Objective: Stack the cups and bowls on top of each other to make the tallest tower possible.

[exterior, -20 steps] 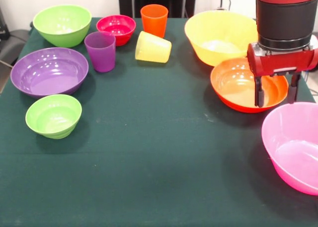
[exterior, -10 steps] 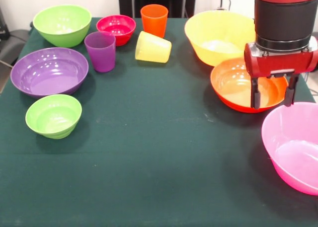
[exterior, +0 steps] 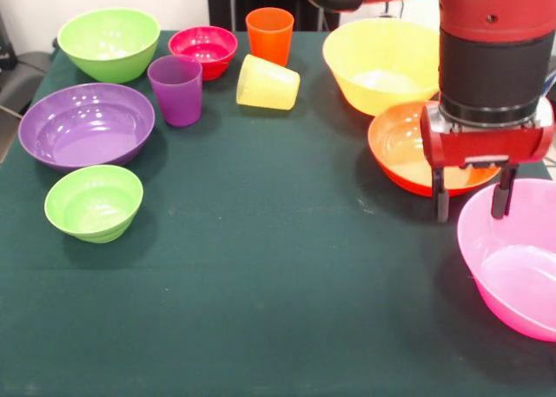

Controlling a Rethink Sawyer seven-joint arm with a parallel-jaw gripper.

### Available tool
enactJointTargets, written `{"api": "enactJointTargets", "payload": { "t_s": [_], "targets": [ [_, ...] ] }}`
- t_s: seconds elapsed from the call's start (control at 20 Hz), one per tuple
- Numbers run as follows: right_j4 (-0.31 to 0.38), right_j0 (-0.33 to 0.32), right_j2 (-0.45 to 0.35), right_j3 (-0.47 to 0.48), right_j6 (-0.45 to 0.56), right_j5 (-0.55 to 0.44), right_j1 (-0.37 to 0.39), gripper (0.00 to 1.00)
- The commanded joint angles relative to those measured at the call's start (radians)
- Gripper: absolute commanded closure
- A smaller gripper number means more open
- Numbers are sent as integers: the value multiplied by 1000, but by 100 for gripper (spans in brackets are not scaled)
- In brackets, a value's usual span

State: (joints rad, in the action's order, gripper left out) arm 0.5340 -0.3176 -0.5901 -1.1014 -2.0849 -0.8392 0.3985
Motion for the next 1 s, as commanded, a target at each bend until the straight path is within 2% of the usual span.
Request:
{"api": "enactJointTargets", "payload": {
  "t_s": [0.05, 0.4, 0.7, 1.0],
  "targets": [
    [40, 50, -2, 163, 216, -141, -132, 0],
    [44, 69, 2, 184, 233, -133, -155, 0],
    [43, 56, 0, 203, 266, -139, -170, 0],
    [33, 41, 18, 140, 235, -125, -131, 0]
  ]
}}
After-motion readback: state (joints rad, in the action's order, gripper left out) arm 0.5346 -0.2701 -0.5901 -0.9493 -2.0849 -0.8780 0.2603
